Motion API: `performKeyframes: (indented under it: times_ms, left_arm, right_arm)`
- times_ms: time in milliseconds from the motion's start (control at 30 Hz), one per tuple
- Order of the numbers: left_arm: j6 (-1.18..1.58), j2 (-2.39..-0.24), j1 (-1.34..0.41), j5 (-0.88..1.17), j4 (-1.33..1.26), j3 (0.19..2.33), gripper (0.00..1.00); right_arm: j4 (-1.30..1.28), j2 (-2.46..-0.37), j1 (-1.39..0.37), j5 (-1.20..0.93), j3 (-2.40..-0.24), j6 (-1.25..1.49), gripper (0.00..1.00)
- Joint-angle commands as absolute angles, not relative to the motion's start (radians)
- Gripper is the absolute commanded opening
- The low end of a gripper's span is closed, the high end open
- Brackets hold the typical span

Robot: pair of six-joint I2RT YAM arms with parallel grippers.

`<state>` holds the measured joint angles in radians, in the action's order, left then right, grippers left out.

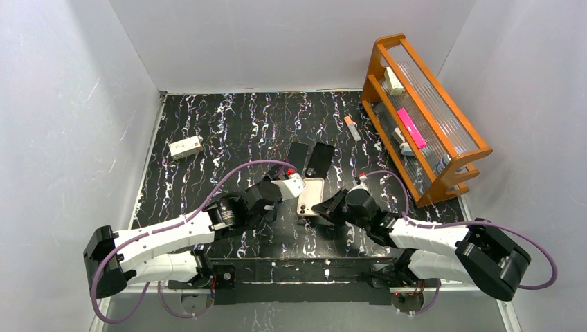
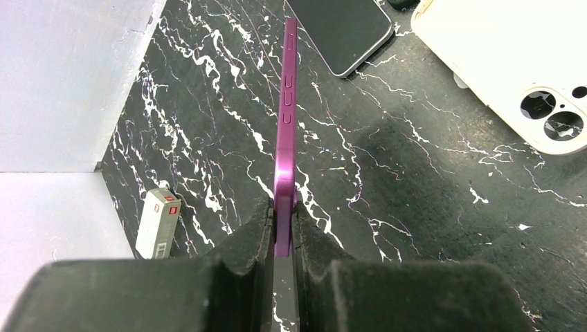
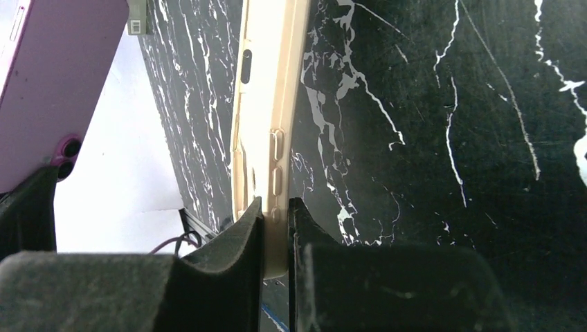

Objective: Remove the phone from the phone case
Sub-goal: Place the phone case at the center of the board.

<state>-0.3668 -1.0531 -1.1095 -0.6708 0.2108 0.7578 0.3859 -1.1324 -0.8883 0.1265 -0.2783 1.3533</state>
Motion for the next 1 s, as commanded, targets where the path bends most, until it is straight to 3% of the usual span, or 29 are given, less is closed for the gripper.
performKeyframes:
  times_ms: [0, 300, 400, 600, 967]
  left_arm:
    - [-0.359, -1.028, -1.109, -0.687, 0.191, 0.756, 0.0]
    - [-0.369, -1.022, -1.113, -0.644, 0.201, 0.744, 0.0]
    - [-0.374, -1.023, -1.117, -0.642, 0.204, 0.74, 0.0]
    - [-0.382, -1.033, -1.138, -0.614, 0.204, 0.728, 0.0]
    - [-0.373, -1.147, -1.187, -0.643, 0.204, 0.728, 0.0]
  right_arm:
    - [0.44, -1.17, -0.897, 0.172, -0.259, 1.413, 0.01]
    - [0.506, -1.274, -0.896, 0.227, -0.255, 1.45, 0.02]
    - [0.52, -1.31, -0.896, 0.233, -0.261, 1.439, 0.07]
    - [0.48, -1.33, -0.885, 0.239, -0.295, 1.378, 0.25]
    - [0.215, -1.262, -0.877, 0.204, -0.368, 1.286, 0.66]
